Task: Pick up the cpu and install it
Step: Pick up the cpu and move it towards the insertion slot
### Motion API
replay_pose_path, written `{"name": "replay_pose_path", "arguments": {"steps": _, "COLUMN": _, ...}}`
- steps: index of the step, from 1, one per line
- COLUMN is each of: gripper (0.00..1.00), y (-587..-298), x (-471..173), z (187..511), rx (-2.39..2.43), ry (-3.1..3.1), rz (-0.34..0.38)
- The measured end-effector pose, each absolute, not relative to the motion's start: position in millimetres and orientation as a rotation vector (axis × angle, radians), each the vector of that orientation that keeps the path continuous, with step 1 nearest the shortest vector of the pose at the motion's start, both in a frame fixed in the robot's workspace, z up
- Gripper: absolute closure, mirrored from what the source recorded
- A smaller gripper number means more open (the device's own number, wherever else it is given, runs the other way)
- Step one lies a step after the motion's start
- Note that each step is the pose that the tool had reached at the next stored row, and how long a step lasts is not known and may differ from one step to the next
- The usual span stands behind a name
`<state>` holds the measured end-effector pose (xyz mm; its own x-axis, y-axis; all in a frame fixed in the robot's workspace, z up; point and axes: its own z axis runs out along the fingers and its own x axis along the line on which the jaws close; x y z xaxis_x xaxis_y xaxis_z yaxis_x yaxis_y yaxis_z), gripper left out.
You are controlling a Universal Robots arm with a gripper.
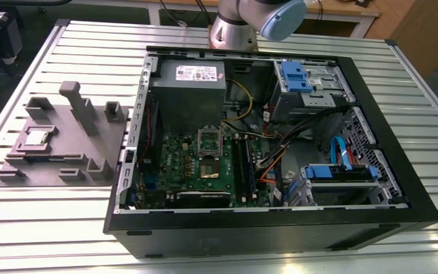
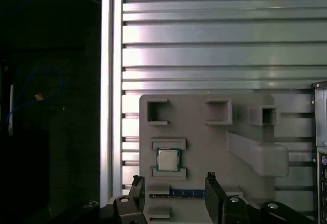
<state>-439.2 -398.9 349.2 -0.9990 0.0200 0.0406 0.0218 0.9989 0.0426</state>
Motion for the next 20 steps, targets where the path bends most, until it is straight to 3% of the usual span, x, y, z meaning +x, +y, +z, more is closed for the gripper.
{"name": "replay_pose_path", "arguments": {"steps": 20, "gripper": 0.41, "y": -400.3, "x": -442.4, "z": 347.2, "rx": -0.011, "ry": -3.108, "rz": -0.067}}
